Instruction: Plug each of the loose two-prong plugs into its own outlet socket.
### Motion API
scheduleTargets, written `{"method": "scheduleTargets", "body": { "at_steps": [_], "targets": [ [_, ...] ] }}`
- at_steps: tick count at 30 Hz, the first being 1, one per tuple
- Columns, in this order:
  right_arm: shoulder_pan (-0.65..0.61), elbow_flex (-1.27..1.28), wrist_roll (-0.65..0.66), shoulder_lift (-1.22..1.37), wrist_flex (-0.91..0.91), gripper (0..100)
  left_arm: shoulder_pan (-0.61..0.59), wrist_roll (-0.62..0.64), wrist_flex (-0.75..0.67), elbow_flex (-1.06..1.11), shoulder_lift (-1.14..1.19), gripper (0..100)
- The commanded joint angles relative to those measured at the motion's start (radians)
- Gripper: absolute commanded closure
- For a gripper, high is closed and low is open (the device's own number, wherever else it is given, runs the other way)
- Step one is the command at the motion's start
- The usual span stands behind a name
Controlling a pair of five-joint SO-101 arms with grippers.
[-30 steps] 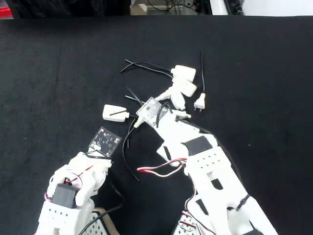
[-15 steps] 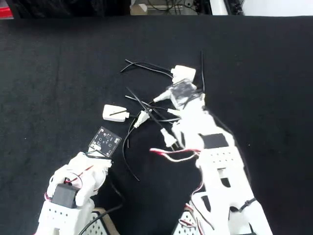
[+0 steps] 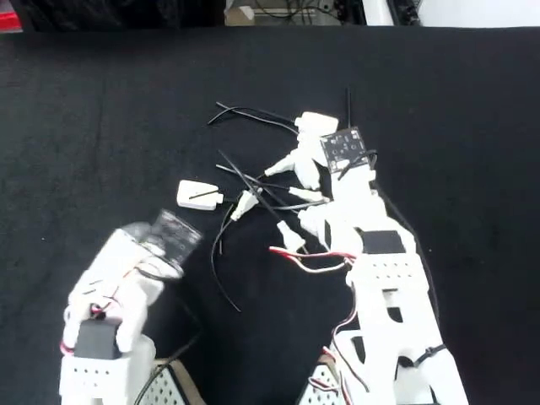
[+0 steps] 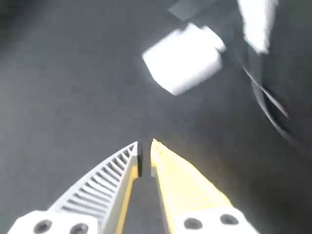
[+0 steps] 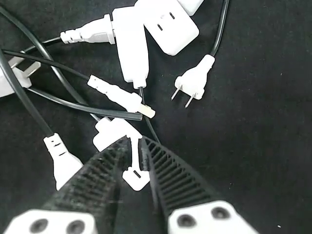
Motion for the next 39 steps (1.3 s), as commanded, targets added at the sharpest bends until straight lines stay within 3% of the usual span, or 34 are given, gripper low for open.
{"method": "scheduleTargets", "body": {
  "at_steps": [1, 4, 9, 16, 20, 26, 33, 39],
  "targets": [
    [0.020, -0.015, -0.011, -0.021, -0.018, 98.6, -0.082, 0.345, -0.100, -0.139, 0.017, 93],
    [0.017, -0.015, -0.008, -0.019, -0.018, 98.6, -0.042, 0.385, -0.127, -0.196, 0.153, 88],
    [0.014, -0.015, -0.005, -0.018, -0.018, 98.5, -0.048, 0.605, -0.275, -0.386, 0.638, 87],
    [0.014, -0.015, -0.003, -0.018, -0.018, 98.5, -0.031, 0.974, -0.272, -0.743, 1.292, 86],
    [0.014, -0.015, -0.003, -0.018, -0.018, 98.5, -0.013, 1.123, -0.270, -0.874, 1.568, 75],
    [0.014, -0.015, 0.023, -0.018, -0.018, 98.5, 0.018, 1.258, -0.120, -1.107, 1.830, 72],
    [0.014, -0.013, 0.025, -0.018, -0.018, 98.5, 0.036, 1.453, -0.018, -1.316, 1.979, 72],
    [0.014, -0.013, 0.025, -0.019, -0.018, 98.4, 0.079, 1.475, -0.017, -1.354, 2.070, 72]
  ]
}}
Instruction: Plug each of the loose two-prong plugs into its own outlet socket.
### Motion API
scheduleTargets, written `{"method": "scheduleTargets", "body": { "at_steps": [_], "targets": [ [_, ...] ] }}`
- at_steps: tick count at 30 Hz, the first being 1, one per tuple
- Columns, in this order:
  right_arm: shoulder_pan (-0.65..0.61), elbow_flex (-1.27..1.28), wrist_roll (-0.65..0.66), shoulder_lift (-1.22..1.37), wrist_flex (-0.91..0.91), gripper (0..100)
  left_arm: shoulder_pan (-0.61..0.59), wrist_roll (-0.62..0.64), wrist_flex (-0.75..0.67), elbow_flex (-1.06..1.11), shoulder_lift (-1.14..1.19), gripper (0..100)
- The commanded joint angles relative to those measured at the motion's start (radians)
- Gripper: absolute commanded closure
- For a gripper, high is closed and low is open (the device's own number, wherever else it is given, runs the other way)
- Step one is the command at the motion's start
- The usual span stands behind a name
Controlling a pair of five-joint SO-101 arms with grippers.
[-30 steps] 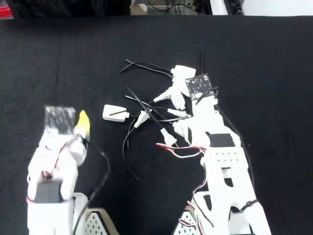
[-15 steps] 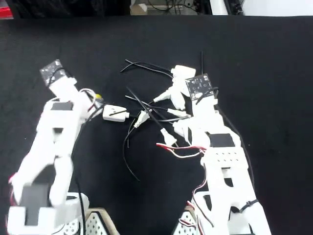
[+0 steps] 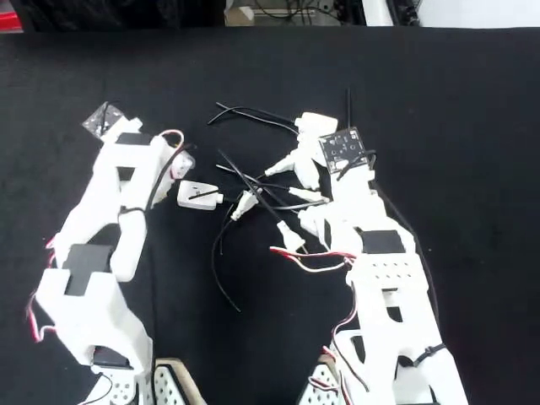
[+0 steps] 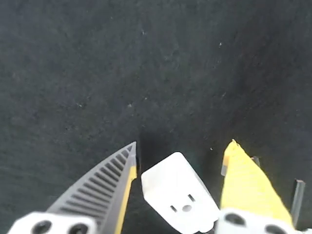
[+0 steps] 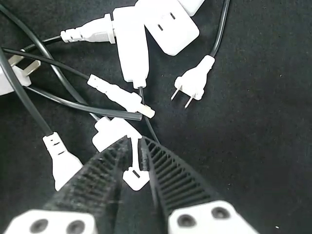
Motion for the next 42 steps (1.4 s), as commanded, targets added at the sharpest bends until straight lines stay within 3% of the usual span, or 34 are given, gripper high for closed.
{"method": "scheduleTargets", "body": {
  "at_steps": [1, 8, 16, 18, 21, 26, 36, 42],
  "targets": [
    [0.012, -0.013, 0.011, -0.019, -0.018, 98.4, 0.035, 0.017, 0.009, -0.054, 0.018, 72],
    [0.012, -0.013, 0.012, -0.021, -0.018, 98.4, 0.087, 0.017, 0.103, -0.090, 0.061, 72],
    [0.011, -0.012, 0.012, -0.021, -0.018, 98.4, 0.042, -0.014, 0.114, -0.186, 0.195, 73],
    [0.011, -0.012, 0.012, -0.021, -0.018, 98.4, 0.044, -0.080, 0.135, -0.219, 0.221, 79],
    [0.011, -0.012, 0.012, -0.021, -0.018, 98.4, 0.041, -0.187, 0.186, -0.288, 0.252, 96],
    [0.011, -0.012, 0.012, -0.021, -0.018, 98.4, 0.001, -0.298, 0.275, -0.357, 0.258, 97],
    [0.011, -0.012, 0.012, -0.021, -0.018, 98.4, -0.113, -0.845, 0.494, -0.591, 0.256, 97],
    [0.011, -0.010, 0.012, -0.021, -0.018, 98.4, -0.114, -1.186, 0.658, -0.909, 0.256, 97]
  ]
}}
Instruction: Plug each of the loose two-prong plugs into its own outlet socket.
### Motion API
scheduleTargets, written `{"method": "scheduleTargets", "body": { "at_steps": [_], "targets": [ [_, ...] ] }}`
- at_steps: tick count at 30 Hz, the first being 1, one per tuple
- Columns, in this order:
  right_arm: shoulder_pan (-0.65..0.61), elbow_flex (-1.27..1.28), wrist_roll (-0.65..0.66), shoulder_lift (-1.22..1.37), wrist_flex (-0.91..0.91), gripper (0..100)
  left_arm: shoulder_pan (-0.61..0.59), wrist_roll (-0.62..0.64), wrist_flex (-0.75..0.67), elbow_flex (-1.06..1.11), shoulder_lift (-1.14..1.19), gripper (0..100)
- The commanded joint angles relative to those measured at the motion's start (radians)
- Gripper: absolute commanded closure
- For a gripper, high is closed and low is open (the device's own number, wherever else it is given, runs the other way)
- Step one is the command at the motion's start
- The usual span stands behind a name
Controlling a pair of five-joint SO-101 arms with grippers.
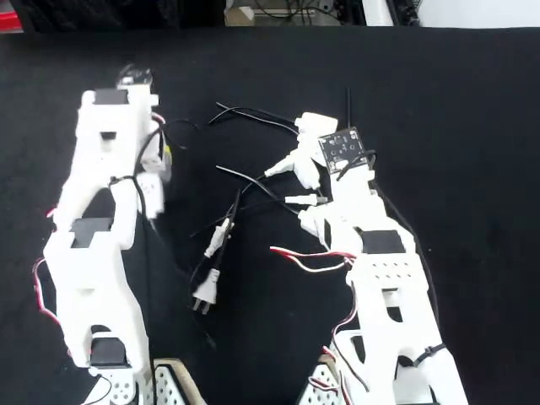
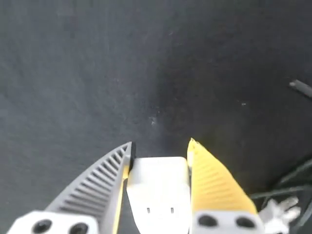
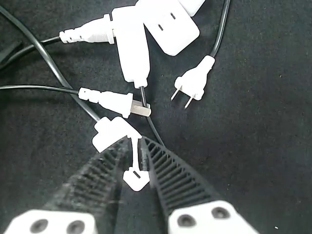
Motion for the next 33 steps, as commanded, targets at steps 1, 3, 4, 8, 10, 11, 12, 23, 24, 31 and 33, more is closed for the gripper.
{"method": "scheduleTargets", "body": {
  "at_steps": [1, 3, 4, 8, 10, 11, 12, 23, 24, 31, 33],
  "targets": [
    [0.011, -0.010, 0.006, -0.021, -0.018, 98.4, 0.001, -0.262, 0.117, -0.271, -0.009, 97],
    [0.011, -0.010, 0.006, -0.021, -0.018, 98.4, 0.005, -0.419, 0.178, -0.371, -0.008, 97],
    [0.011, -0.010, 0.006, -0.021, -0.018, 98.4, 0.002, -0.496, 0.199, -0.400, -0.008, 97],
    [0.011, -0.012, 0.006, -0.022, -0.018, 98.4, -0.005, -0.713, 0.213, -0.420, -0.018, 97],
    [0.011, -0.012, 0.006, -0.022, -0.018, 98.4, -0.002, -0.778, 0.213, -0.417, -0.017, 97],
    [0.011, -0.012, 0.006, -0.022, -0.018, 98.4, 0.001, -0.802, 0.213, -0.415, -0.009, 97],
    [0.011, -0.012, 0.006, -0.022, -0.018, 98.4, 0.013, -0.819, 0.213, -0.412, -0.008, 97],
    [0.011, -0.012, 0.006, -0.022, -0.018, 98.4, 0.255, -0.907, 0.106, 0.093, -0.008, 91],
    [0.011, -0.012, 0.006, -0.022, -0.018, 98.4, 0.275, -0.870, 0.055, 0.145, -0.009, 91],
    [0.015, -0.012, 0.008, -0.022, -0.018, 98.4, 0.320, -0.684, -0.063, 0.265, -0.020, 87],
    [0.014, -0.012, 0.008, -0.022, -0.018, 98.4, 0.298, -0.674, -0.052, 0.254, -0.048, 79]
  ]
}}
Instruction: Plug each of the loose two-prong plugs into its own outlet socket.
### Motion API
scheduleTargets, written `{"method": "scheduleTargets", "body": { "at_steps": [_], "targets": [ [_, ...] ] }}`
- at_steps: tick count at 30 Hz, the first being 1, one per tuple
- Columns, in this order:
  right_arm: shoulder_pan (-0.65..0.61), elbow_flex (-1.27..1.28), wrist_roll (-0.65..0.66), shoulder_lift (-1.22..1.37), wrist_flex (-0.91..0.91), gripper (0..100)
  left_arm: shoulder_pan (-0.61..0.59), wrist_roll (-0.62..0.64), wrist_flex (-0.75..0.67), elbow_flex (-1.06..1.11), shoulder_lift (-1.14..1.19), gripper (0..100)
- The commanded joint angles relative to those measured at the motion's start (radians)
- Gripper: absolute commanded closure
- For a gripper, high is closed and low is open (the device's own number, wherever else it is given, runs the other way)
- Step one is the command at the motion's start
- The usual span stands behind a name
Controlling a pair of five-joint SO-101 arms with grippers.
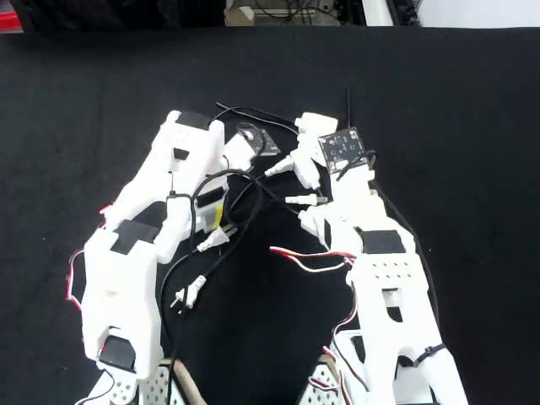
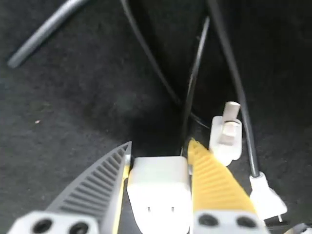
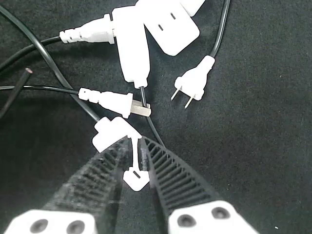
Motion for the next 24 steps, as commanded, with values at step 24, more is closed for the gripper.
{"method": "scheduleTargets", "body": {
  "at_steps": [24],
  "targets": [
    [0.017, 0.005, 0.040, -0.022, -0.052, 98.4, -0.019, 0.095, -0.176, 0.395, -0.244, 77]
  ]
}}
